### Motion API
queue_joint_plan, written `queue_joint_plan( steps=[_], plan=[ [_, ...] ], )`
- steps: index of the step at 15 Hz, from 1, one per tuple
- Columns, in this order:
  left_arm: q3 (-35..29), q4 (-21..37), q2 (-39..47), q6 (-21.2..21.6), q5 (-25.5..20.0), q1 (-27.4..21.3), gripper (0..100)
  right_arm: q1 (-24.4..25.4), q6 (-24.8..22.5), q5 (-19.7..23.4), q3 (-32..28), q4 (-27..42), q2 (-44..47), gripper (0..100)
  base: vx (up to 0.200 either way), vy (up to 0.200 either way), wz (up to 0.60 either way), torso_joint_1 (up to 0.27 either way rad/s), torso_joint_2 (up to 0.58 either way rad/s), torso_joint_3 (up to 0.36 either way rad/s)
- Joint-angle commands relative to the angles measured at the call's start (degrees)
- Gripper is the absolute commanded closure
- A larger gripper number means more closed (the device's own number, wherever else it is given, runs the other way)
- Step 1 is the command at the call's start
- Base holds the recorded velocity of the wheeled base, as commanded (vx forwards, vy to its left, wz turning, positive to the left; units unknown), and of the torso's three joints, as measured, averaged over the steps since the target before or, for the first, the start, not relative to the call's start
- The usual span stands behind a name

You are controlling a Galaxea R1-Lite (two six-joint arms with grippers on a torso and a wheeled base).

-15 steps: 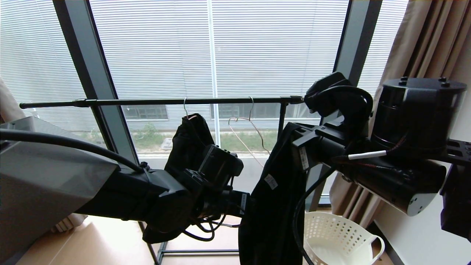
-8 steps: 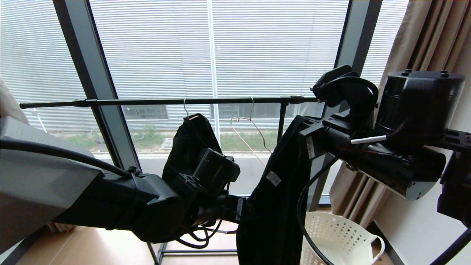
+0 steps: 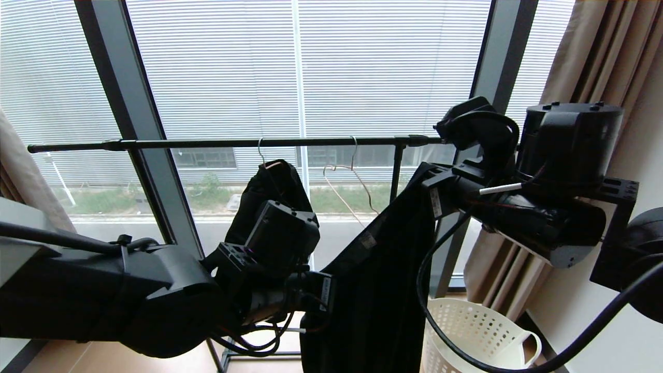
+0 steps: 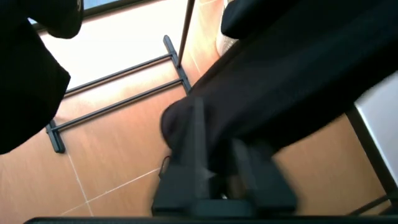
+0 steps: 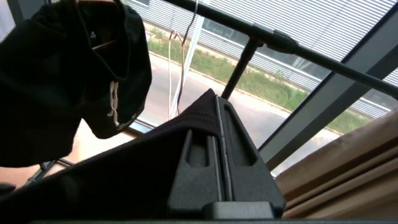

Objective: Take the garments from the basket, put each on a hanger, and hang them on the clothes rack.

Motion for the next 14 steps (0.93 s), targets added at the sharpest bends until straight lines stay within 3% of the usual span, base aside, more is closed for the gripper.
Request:
queue_joint_plan(
  steps=[1, 7, 14],
  plan=[
    [1.06, -0.04, -3.44, 0.01, 0.01, 0.09, 100, -1.36, -0.10, -0.01, -0.36, 0.01, 1.60, 100, 0.000, 0.000, 0.00, 0.000, 0.00, 0.000],
    [0.80, 0.05, -6.87, 0.28, 0.01, 1.49, 100, -2.15, -4.76, -0.01, 2.19, 0.10, 1.87, 100, 0.000, 0.000, 0.00, 0.000, 0.00, 0.000],
    [-2.81, 0.49, -6.78, 0.98, -0.07, 4.31, 100, -2.24, -16.10, 0.95, 10.63, 0.01, 0.99, 100, 0.000, 0.000, 0.00, 0.000, 0.00, 0.000]
  ],
)
